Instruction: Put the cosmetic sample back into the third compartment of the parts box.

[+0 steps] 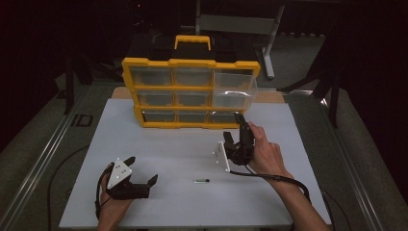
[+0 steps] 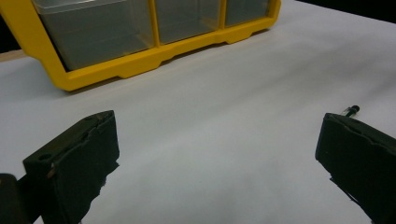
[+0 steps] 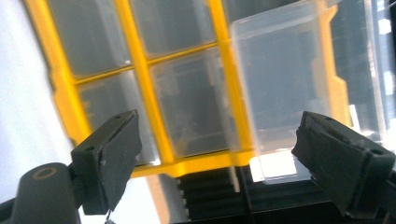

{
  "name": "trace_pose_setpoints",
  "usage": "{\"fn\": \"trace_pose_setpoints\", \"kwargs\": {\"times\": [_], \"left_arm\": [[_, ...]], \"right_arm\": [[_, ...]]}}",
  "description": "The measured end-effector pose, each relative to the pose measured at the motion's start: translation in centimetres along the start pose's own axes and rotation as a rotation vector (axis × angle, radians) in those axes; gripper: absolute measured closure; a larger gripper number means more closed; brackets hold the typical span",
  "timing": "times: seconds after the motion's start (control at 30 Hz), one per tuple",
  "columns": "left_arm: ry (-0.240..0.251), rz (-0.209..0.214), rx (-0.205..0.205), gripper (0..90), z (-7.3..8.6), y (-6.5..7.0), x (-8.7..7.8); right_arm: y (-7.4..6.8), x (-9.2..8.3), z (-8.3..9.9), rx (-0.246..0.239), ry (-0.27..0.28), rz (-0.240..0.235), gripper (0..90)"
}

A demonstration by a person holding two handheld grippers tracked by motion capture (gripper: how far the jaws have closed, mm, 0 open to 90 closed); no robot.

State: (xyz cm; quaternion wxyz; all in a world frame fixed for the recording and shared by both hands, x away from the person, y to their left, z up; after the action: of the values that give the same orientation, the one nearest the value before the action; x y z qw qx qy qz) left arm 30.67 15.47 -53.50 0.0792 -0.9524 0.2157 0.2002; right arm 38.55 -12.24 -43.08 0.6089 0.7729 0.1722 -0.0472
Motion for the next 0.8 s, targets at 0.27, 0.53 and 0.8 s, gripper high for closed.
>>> {"fn": "trace_pose_setpoints", "kwargs": {"times": [0.27,0.53,0.8], "left_arm": [[-0.003,-0.002,-0.002,0.3,0.1,-0.2,0.0],[-0.008,-0.017,-0.023,0.3,0.3,-0.8,0.1],[-0.009,-0.019,-0.032,0.3,0.4,-0.9,0.3]], "right_arm": [[-2.2,-0.3,0.8,0.128,0.015,-0.059,14.5],[-3.7,-0.7,2.5,0.379,0.051,-0.168,14.4],[-4.9,-1.3,3.8,0.608,0.108,-0.275,14.3]]}}
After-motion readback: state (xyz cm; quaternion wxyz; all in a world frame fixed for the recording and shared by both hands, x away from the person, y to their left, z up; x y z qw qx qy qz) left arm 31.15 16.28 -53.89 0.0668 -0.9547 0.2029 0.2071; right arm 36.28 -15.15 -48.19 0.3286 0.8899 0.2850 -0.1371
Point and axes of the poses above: each handheld gripper's, and its own axes: x roughly forward along the jaws, z roughly out of its underside, y roughly to its right, the point moved 9 cm from there along x, roughly forward along the jaws, and after that the axes turned 10 degrees about -z, right-handed, at the moved point
